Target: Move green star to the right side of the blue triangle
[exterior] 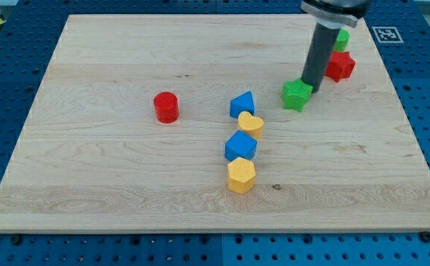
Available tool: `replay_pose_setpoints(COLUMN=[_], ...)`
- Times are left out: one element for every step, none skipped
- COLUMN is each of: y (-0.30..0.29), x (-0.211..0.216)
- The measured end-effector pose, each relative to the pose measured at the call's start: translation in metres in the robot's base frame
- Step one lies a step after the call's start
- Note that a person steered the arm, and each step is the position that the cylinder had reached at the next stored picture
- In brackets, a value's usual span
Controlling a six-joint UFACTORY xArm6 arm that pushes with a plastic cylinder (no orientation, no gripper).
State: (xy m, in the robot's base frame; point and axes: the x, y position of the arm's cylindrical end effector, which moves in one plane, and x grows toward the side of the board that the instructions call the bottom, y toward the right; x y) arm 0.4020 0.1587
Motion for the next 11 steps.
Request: replay_pose_setpoints(y=[0.020,0.038,0.028,0.005,-0.009,-0.025,-0.030,-0.031,-0.045,-0.061,-0.061], x=[0.013,0.001,0.001,0.001,0.001,0.001,-0.007,-0.030,-0.030,-0.030,-0.023])
